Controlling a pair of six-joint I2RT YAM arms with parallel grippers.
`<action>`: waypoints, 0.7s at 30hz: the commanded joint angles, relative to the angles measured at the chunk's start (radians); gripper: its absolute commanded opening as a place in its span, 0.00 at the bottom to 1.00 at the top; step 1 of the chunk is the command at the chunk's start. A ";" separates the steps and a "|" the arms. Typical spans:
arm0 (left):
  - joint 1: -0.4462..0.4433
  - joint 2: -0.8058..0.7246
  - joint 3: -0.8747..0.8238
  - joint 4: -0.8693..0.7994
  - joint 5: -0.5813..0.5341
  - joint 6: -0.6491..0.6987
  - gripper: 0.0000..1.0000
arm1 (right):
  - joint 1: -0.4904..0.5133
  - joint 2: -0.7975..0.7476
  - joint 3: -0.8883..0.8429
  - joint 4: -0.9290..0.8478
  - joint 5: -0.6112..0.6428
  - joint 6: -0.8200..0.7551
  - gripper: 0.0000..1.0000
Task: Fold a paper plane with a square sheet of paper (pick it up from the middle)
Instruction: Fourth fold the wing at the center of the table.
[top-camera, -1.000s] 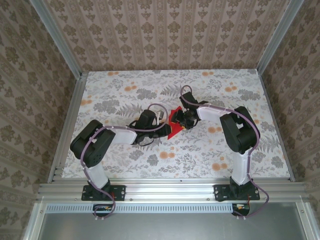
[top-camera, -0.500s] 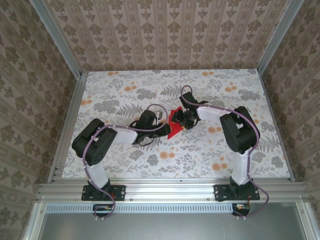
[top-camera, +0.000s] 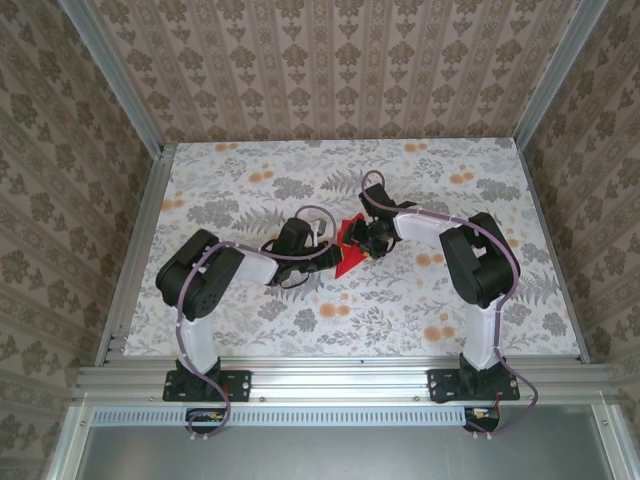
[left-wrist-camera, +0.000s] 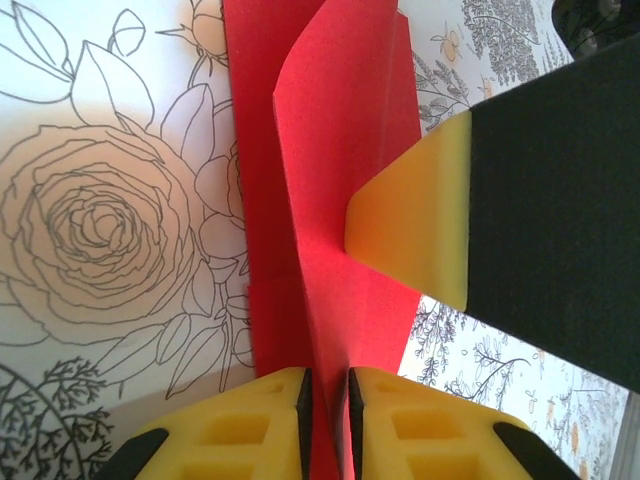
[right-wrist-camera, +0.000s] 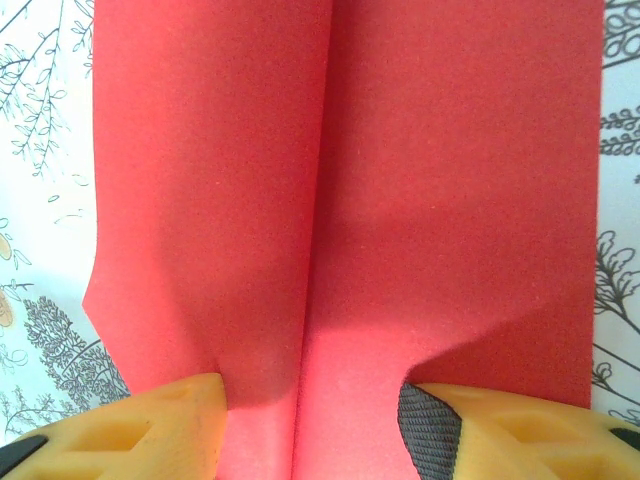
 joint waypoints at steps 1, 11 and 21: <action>0.005 0.038 0.032 0.027 0.039 -0.012 0.21 | -0.021 0.204 -0.123 -0.207 0.212 -0.002 0.57; 0.007 0.052 0.045 0.015 0.068 0.005 0.15 | -0.022 0.206 -0.128 -0.208 0.214 0.003 0.57; 0.020 0.046 0.045 0.014 0.088 -0.004 0.17 | -0.022 0.212 -0.128 -0.217 0.231 0.011 0.57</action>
